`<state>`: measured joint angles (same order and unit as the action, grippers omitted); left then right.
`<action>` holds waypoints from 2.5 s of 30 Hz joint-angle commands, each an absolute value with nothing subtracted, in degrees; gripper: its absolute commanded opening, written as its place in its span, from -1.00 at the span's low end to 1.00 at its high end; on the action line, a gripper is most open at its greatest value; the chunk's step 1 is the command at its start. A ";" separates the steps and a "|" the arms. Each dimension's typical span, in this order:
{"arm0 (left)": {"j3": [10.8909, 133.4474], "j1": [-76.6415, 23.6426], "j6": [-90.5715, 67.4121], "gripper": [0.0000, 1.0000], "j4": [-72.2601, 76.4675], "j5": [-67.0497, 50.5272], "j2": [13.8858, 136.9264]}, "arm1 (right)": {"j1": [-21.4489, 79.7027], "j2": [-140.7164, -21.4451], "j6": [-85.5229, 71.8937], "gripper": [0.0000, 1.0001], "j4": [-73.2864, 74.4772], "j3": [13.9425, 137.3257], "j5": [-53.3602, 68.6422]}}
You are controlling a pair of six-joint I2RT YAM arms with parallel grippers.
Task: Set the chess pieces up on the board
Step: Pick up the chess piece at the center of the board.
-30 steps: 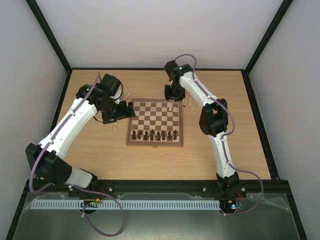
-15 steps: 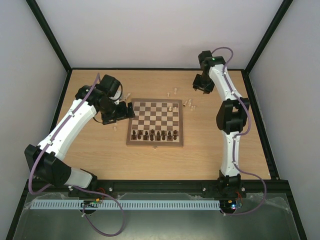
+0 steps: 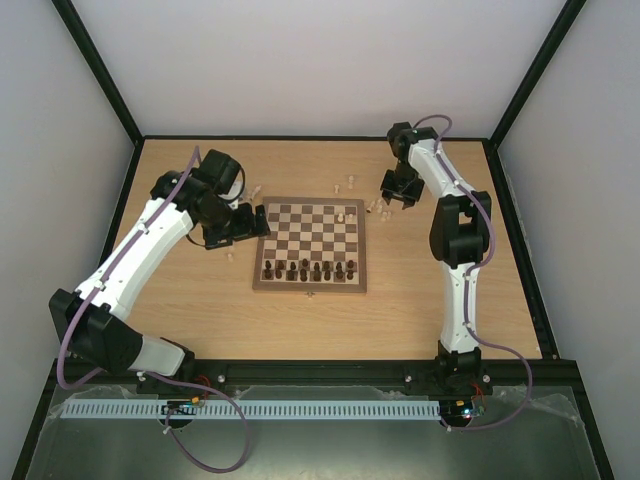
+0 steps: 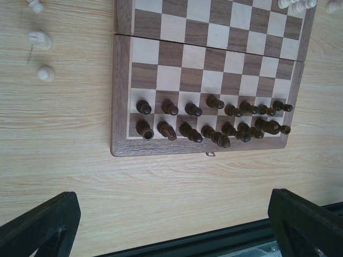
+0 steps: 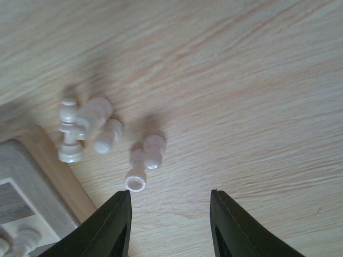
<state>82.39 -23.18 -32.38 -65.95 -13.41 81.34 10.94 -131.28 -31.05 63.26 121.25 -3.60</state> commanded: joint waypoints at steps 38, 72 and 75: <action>82.19 -22.77 -32.25 0.98 -67.24 -12.73 80.64 | 10.95 -138.55 -30.41 -0.39 64.35 122.35 -1.79; 81.44 -22.77 -32.08 0.98 -66.53 -13.18 80.74 | 12.25 -129.80 -29.27 -0.54 59.02 111.91 -0.02; 81.30 -22.77 -32.08 0.98 -66.49 -13.18 80.69 | 12.58 -130.11 -29.18 -0.55 59.05 111.98 0.00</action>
<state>81.95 -23.18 -32.36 -65.95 -13.02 81.30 11.75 -132.00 -29.71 57.67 112.62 -0.38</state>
